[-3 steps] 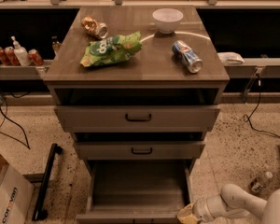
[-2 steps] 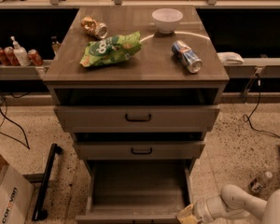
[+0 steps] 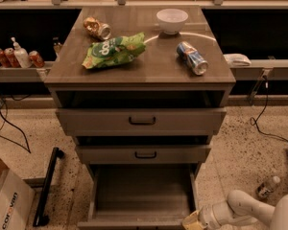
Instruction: Close bottom drawer
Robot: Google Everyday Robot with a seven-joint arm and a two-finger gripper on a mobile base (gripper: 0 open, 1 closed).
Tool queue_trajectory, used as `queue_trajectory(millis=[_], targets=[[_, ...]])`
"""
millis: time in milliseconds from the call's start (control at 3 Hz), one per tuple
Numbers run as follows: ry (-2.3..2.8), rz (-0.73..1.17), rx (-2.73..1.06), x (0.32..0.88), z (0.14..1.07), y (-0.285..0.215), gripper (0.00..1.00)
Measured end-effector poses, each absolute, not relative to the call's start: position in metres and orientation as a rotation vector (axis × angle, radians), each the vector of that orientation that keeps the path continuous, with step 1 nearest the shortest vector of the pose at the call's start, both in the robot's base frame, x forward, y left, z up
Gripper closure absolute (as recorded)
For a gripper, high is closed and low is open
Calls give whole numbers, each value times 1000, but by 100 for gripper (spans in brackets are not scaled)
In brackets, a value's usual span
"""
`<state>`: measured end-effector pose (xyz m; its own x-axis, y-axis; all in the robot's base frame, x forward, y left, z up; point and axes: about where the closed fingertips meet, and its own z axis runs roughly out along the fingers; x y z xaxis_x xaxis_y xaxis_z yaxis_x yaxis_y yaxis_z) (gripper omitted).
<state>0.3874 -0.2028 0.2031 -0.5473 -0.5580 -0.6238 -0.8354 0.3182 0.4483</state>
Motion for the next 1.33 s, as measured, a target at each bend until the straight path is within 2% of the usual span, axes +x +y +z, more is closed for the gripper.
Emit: queue_trajectory(millis=[1000,1333], targets=[[2234,1096,-1244,385,202,-199,14],[2233,1100,-1245,384,201,-197,0]])
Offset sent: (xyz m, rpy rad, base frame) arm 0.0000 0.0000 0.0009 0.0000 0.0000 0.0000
